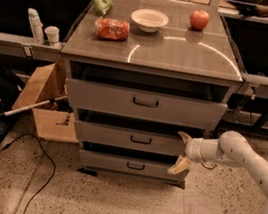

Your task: Open middle drawer

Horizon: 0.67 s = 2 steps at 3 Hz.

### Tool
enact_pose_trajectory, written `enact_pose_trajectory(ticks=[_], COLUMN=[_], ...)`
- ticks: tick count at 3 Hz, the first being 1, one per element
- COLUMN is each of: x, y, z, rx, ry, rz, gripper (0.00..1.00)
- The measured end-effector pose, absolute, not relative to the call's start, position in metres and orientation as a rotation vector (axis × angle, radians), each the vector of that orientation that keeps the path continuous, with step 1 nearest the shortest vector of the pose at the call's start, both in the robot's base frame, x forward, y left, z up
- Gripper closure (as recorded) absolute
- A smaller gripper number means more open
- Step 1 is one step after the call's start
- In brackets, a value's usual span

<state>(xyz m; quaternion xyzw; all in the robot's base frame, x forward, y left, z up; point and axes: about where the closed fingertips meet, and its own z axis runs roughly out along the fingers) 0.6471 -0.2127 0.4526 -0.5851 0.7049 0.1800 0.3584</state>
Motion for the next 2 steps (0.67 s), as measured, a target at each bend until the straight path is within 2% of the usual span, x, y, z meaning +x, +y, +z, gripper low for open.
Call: enact_pose_trajectory(ticks=[1,2], x=[0.6741,0.6743], y=[-0.2015,-0.2003], z=[0.4485,0.4474], rx=[-1.503,-1.505], ry=[1.803,1.807], rz=[0.446,0.448], gripper=[0.0,0.0])
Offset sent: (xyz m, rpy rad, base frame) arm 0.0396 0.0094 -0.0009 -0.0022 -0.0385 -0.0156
